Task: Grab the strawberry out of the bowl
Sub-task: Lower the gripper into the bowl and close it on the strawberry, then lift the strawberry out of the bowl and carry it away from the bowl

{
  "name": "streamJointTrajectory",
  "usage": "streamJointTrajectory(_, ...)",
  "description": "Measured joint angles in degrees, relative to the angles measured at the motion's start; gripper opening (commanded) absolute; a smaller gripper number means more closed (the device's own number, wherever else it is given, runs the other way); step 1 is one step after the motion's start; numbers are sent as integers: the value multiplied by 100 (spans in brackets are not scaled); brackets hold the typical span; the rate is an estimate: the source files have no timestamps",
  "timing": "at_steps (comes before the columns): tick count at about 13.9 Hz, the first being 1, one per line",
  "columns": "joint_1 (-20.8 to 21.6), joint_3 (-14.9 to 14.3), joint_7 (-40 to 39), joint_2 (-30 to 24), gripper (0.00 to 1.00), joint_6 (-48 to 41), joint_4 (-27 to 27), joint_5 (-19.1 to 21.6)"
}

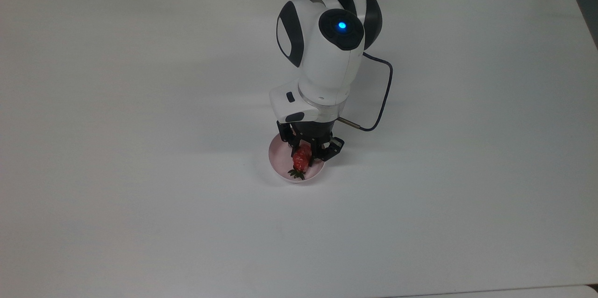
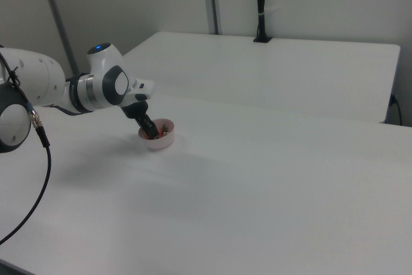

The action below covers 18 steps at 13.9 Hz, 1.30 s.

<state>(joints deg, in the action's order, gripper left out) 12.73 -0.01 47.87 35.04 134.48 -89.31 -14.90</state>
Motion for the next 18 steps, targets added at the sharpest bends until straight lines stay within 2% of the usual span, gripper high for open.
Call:
streamJointTrajectory(4, -65, 0, 0, -100, 30, 0, 53, -3)
streamJointTrajectory(6, -102, 0, 0, -327, 30, -16, 76, -3)
streamJointTrajectory(9, -264, 1, -364, -854, 32, -749, 40, -4)
streamJointTrajectory(13, -756, 8, -2824, -1723, 33, -2138, -371, 220)
streamJointTrajectory(15, -1323, -6, -4171, -2162, 34, -2431, -699, 346)
streamJointTrajectory(16, -1818, -40, -4986, -2476, 34, -2447, -1008, 399)
streamJointTrajectory(17, -2205, -165, -5684, -2726, 35, -2447, -1282, 439)
streamJointTrajectory(18, -2348, -328, -6111, -2840, 36, -2447, -1409, 521)
